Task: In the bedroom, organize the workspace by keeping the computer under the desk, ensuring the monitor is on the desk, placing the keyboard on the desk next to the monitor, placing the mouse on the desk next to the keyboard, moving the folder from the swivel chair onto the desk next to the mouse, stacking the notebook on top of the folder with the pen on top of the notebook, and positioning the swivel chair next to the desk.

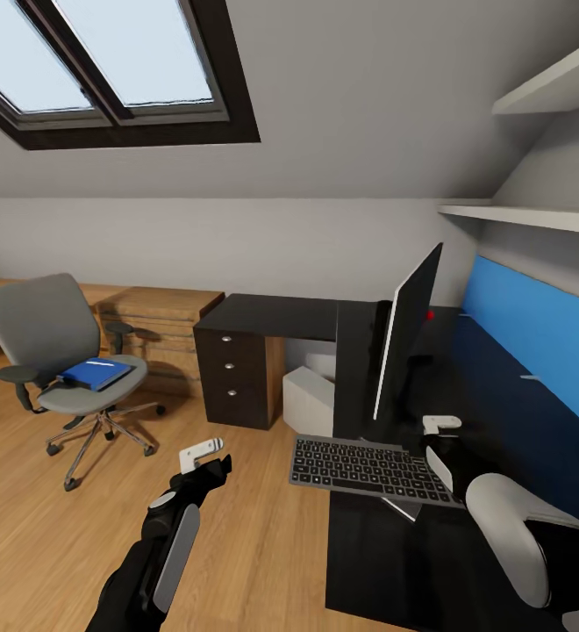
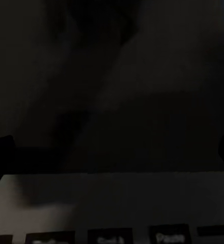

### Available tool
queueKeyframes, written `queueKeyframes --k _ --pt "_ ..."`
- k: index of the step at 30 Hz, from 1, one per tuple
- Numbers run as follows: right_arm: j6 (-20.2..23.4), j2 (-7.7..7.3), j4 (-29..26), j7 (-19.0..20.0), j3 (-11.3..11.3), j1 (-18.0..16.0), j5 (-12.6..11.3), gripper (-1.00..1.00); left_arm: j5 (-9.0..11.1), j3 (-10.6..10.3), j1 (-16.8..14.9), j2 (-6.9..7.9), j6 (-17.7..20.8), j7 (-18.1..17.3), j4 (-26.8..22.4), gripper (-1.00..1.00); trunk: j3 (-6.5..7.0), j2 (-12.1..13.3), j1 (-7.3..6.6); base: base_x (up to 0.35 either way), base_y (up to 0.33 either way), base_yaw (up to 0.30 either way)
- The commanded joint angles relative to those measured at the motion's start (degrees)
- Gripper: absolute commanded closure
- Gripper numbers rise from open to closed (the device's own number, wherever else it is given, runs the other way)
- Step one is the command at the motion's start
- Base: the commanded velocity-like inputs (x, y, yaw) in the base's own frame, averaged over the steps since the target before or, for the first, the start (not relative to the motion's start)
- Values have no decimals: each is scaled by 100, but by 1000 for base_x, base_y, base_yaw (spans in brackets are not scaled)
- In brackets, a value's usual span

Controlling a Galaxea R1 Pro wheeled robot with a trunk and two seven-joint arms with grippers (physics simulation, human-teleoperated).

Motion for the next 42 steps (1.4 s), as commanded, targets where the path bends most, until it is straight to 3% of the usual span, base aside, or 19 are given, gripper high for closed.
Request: queueKeyframes --k 1,11,42 --pt "40 2 35 4 -34 2 45 -100 60 -4 -3 0 17 45 -9 -100 -8 -3 0 0 0 0" --pt "73 2 35 5 -32 2 53 -100 47 -4 -3 0 -2 45 0 -100 -8 -3 0 -14 0 0" --pt "65 -1 27 3 -34 2 70 -100 48 -4 -3 0 -2 45 44 -100 -8 -3 0 -141 0 0"
